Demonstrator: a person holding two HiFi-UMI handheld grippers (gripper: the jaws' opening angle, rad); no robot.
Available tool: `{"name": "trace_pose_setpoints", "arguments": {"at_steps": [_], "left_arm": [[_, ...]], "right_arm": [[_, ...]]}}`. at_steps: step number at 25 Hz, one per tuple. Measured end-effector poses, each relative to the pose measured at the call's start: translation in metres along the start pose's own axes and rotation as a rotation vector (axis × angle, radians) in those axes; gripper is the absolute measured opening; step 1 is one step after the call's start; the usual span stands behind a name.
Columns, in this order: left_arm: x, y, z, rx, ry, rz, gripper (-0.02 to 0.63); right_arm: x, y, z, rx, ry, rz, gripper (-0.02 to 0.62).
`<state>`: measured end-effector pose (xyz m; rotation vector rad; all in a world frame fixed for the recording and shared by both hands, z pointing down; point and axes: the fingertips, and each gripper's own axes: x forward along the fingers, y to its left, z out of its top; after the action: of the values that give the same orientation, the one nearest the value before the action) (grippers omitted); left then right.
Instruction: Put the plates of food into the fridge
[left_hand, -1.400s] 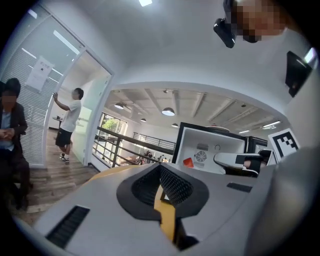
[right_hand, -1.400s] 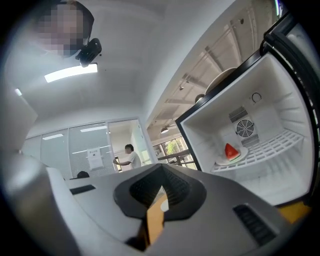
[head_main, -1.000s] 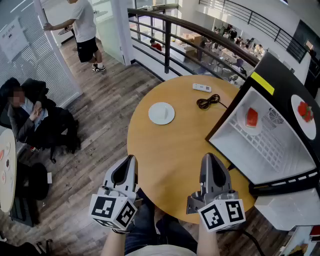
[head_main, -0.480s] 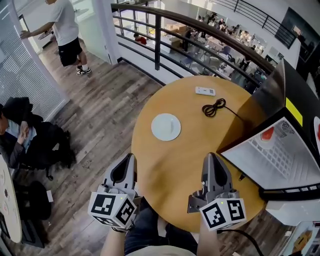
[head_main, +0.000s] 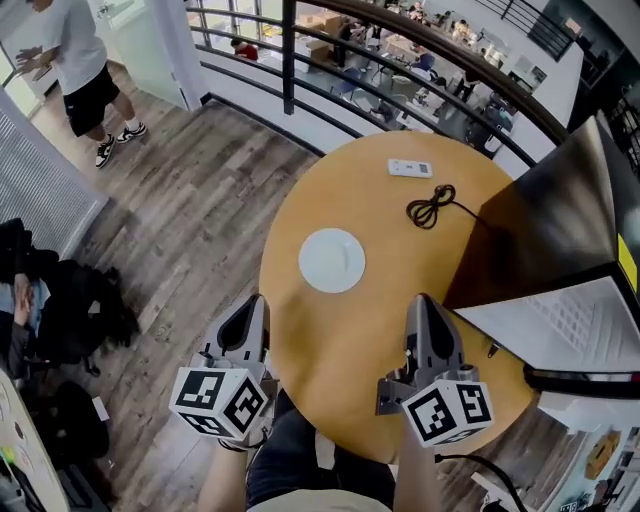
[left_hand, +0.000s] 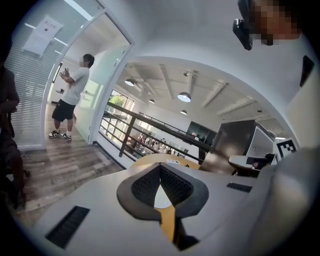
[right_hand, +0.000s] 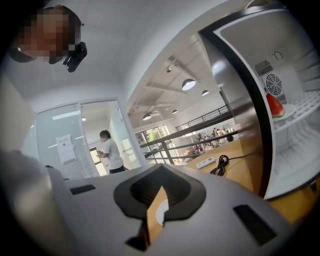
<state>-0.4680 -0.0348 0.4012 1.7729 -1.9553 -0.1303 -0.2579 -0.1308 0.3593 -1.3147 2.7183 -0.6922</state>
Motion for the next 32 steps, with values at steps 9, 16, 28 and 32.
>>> {"name": "trace_pose_setpoints", "arguments": {"at_steps": [9,16,28,32], "left_arm": [[0.053,0.012,-0.034,-0.063,0.149,-0.055,0.008],[0.085,0.021,-0.071,-0.201,0.263,-0.057,0.008],[0.129,0.038,-0.149,-0.447,0.458,0.0,0.008],[0.138,0.038,-0.156,-0.482,0.48,0.003,0.008]], "right_arm": [[0.033,-0.023,-0.034,0.016,0.102,-0.057,0.012],[0.056,-0.045,-0.084,0.155,0.261,-0.031,0.012],[0.103,-0.079,-0.179,0.434,0.529,-0.034,0.014],[0.109,-0.087,-0.188,0.463,0.556,-0.053,0.014]]}}
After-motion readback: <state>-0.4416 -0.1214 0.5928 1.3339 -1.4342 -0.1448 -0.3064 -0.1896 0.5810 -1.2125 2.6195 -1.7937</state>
